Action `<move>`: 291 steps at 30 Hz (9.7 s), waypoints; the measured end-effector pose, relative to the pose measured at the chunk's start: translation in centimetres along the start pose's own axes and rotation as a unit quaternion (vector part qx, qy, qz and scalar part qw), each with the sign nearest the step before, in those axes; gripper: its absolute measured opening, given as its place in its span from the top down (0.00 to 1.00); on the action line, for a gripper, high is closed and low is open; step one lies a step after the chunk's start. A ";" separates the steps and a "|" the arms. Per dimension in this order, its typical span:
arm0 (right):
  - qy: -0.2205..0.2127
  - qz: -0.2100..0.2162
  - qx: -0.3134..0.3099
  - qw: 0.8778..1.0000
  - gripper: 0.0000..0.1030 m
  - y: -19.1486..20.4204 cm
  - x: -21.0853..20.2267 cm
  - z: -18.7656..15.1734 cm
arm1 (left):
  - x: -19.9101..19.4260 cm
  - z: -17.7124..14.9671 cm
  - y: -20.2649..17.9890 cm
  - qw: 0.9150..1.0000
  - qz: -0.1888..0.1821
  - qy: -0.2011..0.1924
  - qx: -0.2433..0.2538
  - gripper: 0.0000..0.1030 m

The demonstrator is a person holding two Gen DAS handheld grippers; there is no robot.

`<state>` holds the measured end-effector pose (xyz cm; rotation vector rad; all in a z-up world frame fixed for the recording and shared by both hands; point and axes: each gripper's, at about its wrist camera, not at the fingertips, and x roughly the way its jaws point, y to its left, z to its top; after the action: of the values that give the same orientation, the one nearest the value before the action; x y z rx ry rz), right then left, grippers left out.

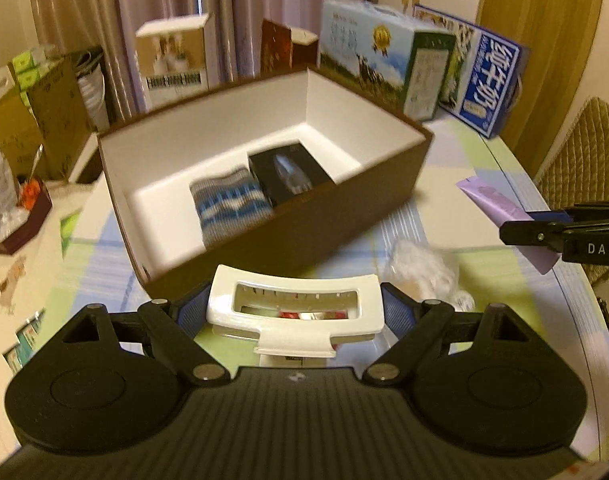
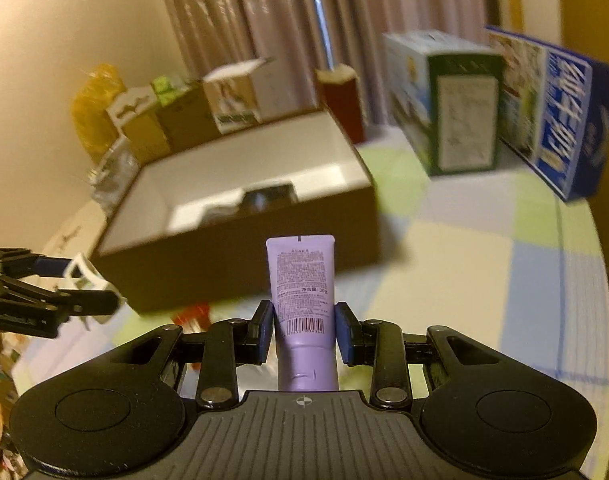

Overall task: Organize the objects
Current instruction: 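Carry white clip in left tool and lavender tube in right tool into brown box, then open both tools to drop clip and tube into brown box, then withdraw both tools from brown box back over remaining table items, then lower right tool onto black cable and close on it, then lift black cable with right tool while left tool moves toward red candy packet, then grasp red candy packet with left tool while right tool holds black cable, then carry candy packet in left tool and cable in right tool into brown box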

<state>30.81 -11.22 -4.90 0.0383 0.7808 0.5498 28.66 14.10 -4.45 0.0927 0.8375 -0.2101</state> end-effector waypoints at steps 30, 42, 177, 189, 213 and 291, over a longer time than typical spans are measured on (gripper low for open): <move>0.032 -0.027 -0.043 0.998 0.71 0.2 16.0 11.0 | 10.2 7.8 8.0 0.999 0.035 0.032 -0.001 0.18; 0.075 -0.036 -0.031 0.996 0.64 -0.6 19.7 10.1 | 12.6 7.6 8.9 0.998 0.024 0.061 0.013 0.18; 0.144 0.010 -0.108 0.984 0.85 4.0 4.1 -12.7 | 4.2 -8.1 -0.6 0.987 0.006 0.154 -0.053 0.07; 0.073 -0.010 0.100 0.992 0.86 -2.2 -0.2 -9.8 | 6.5 -6.5 -0.8 0.989 -0.008 0.128 -0.071 0.18; 0.040 -0.079 0.179 0.980 0.86 -7.2 -0.2 -8.0 | 12.7 -3.4 0.8 0.986 0.005 0.110 -0.127 0.53; -0.039 0.051 0.099 0.993 0.86 -1.4 0.0 1.0 | -2.4 2.5 2.9 0.993 -0.045 -0.046 -0.100 0.93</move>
<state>32.10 -12.26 -4.53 0.2832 0.7571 0.5630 29.55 16.91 -1.04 -0.1428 0.7675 -0.2126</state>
